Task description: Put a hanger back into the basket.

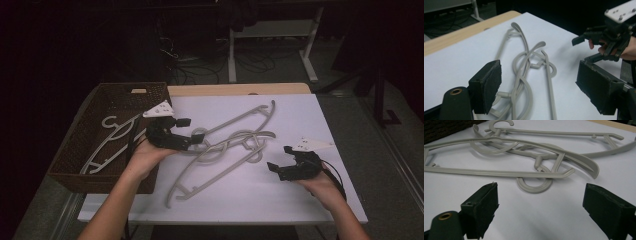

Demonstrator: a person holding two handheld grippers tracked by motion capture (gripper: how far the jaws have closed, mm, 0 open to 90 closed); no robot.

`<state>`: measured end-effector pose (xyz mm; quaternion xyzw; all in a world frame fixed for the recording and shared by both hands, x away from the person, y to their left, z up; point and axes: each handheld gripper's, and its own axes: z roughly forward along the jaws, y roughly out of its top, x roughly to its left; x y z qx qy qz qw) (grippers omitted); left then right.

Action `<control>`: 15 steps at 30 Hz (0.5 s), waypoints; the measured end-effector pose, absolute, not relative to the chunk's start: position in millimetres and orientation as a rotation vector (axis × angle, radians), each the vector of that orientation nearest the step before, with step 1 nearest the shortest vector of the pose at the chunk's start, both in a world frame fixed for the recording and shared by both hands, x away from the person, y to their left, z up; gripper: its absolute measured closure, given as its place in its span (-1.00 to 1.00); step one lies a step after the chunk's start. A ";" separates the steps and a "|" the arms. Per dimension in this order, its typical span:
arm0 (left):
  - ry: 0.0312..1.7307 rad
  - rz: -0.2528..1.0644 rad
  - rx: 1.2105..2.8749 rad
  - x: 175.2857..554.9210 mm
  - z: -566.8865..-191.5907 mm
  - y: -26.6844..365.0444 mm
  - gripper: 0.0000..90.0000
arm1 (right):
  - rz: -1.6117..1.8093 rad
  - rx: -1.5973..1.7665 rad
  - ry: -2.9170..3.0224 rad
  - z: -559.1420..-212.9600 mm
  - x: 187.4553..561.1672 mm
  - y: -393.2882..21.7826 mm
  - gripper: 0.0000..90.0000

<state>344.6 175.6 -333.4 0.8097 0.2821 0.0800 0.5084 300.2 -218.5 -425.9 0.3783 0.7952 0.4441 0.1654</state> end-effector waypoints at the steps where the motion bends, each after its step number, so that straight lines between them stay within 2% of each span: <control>1: 0.680 0.190 1.955 344.1 -337.5 172.8 -0.57 | 1.269 1.070 2.265 -425.6 300.7 -217.9 -0.73; 10: 0.684 0.214 2.006 337.3 -371.2 160.0 -0.59 | 1.243 1.065 2.322 -423.7 304.9 -207.8 -0.65; 12: 0.698 0.208 2.008 337.2 -378.0 160.8 -0.60 | 1.237 1.057 2.332 -422.4 307.3 -203.2 -0.50; 13: 0.698 0.208 2.008 337.2 -378.0 160.8 -0.62 | 1.237 1.057 2.332 -422.4 307.3 -203.2 -0.50; 14: 0.713 0.217 2.007 337.3 -383.5 162.3 -0.62 | 1.231 1.072 2.343 -422.3 312.5 -198.3 -0.28; 15: 0.717 0.217 2.004 337.5 -386.0 163.1 -0.62 | 1.222 1.070 2.355 -422.5 315.5 -195.2 -0.16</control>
